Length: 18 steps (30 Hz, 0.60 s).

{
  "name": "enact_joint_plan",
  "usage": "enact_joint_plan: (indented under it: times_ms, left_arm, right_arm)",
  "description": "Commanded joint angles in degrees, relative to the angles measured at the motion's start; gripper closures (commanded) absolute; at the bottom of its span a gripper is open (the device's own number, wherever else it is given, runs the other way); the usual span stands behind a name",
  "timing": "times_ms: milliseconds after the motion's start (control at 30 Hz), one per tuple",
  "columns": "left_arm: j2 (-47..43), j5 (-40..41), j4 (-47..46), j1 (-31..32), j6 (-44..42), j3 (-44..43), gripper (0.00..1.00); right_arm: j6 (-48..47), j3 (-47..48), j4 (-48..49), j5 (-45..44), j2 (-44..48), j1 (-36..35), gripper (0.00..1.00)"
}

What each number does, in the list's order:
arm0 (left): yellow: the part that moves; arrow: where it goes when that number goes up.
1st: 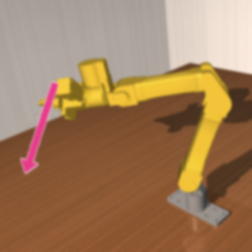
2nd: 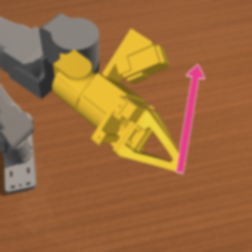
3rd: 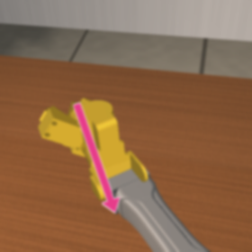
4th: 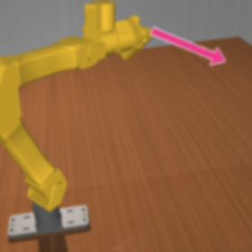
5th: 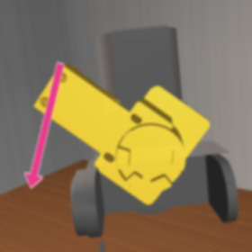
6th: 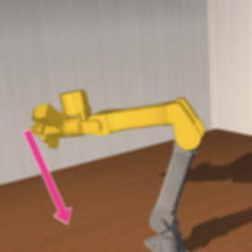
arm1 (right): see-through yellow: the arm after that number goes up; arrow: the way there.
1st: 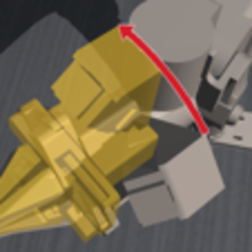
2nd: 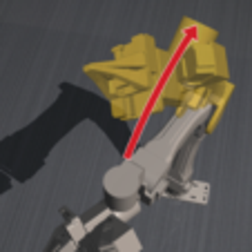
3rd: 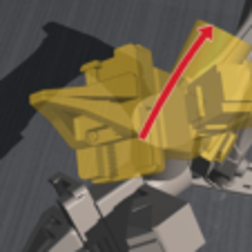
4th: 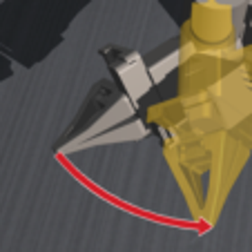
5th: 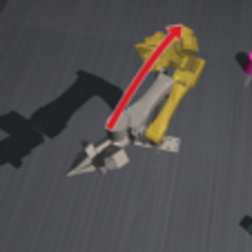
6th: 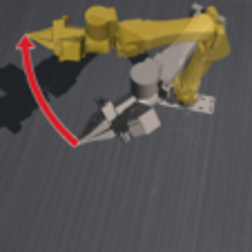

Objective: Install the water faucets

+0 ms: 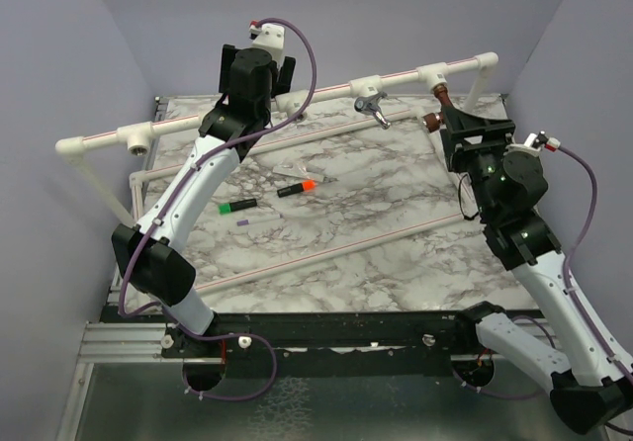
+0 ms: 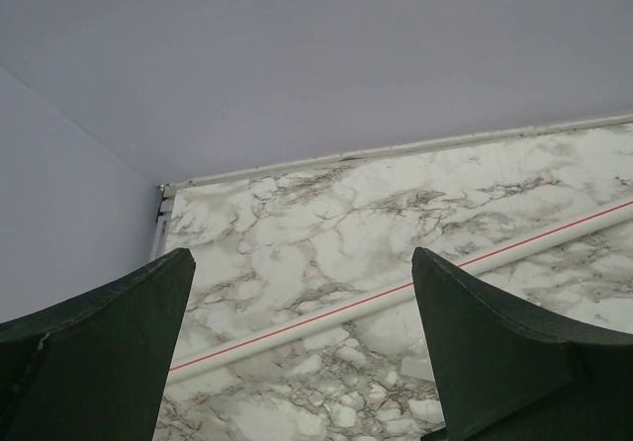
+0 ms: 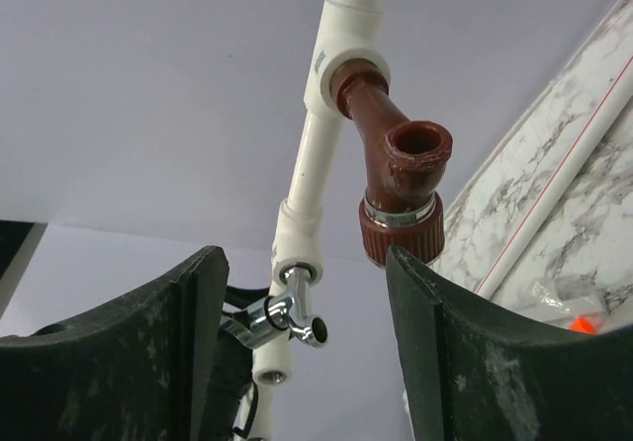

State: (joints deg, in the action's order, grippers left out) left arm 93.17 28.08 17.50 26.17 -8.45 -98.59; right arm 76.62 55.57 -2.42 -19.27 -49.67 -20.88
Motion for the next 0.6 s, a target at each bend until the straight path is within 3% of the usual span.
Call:
enact_joint_plan:
  times_ms: [0,133,267,567]
  left_arm:
    - [2.30,-6.95,5.16,3.01,4.14,2.83,0.08]
    - [2.29,-6.98,5.15,3.01,4.13,2.83,0.08]
    - [2.24,-6.98,5.09,3.01,4.14,2.80,0.08]
    - [2.20,-7.07,5.09,3.01,4.12,2.88,0.08]
  right_arm:
    - [-6.82,0.91,-6.28,1.52,2.47,-0.47,0.30]
    - [-13.10,2.62,-12.57,-0.58,4.15,-0.47,0.30]
    - [-22.44,2.23,-12.57,-0.62,6.28,-0.47,0.29]
    - [-57.16,4.56,-9.61,5.12,6.61,-0.47,0.29]
